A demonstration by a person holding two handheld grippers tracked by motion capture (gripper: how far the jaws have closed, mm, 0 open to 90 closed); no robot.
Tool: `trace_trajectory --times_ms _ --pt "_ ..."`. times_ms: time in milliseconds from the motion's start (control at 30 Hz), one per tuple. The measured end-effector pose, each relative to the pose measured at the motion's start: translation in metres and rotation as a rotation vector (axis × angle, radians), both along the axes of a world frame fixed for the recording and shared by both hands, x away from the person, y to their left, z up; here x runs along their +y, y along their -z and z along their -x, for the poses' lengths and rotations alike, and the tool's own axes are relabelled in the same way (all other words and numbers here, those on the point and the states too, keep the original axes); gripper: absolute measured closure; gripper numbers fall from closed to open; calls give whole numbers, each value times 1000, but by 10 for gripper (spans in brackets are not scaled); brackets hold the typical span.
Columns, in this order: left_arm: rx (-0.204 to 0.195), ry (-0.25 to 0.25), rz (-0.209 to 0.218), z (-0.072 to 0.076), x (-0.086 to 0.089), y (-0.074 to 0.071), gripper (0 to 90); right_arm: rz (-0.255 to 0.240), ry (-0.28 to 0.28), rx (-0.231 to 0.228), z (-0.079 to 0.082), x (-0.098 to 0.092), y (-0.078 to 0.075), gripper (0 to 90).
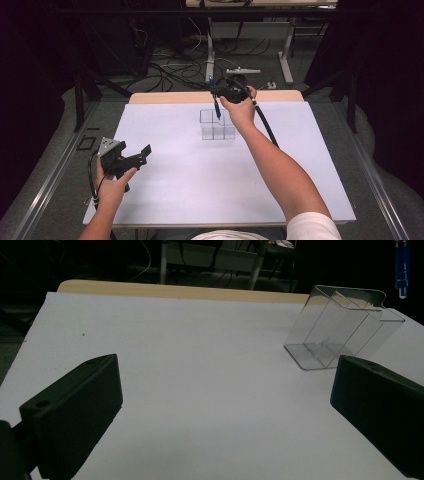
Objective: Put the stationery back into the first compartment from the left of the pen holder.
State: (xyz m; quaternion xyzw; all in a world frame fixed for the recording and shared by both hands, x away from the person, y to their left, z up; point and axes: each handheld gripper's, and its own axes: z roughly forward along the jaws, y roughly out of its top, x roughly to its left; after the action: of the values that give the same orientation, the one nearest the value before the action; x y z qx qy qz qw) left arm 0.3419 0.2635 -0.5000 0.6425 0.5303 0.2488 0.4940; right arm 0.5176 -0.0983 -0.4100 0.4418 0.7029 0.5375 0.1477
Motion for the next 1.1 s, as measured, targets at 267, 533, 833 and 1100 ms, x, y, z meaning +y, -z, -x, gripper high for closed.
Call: trace_trajectory --times_ms 267,533,833,1100 --pt "-2 -6 14 1 2 0 3 23 3 -15 -9 21 3 803" --pt "-4 -4 13 1 2 0 3 36 -5 -10 -12 32 7 803" --pt "-4 1 9 0 1 0 4 53 0 -5 -14 34 9 803" --pt "-2 3 9 0 1 0 3 69 -3 5 -16 38 16 803"
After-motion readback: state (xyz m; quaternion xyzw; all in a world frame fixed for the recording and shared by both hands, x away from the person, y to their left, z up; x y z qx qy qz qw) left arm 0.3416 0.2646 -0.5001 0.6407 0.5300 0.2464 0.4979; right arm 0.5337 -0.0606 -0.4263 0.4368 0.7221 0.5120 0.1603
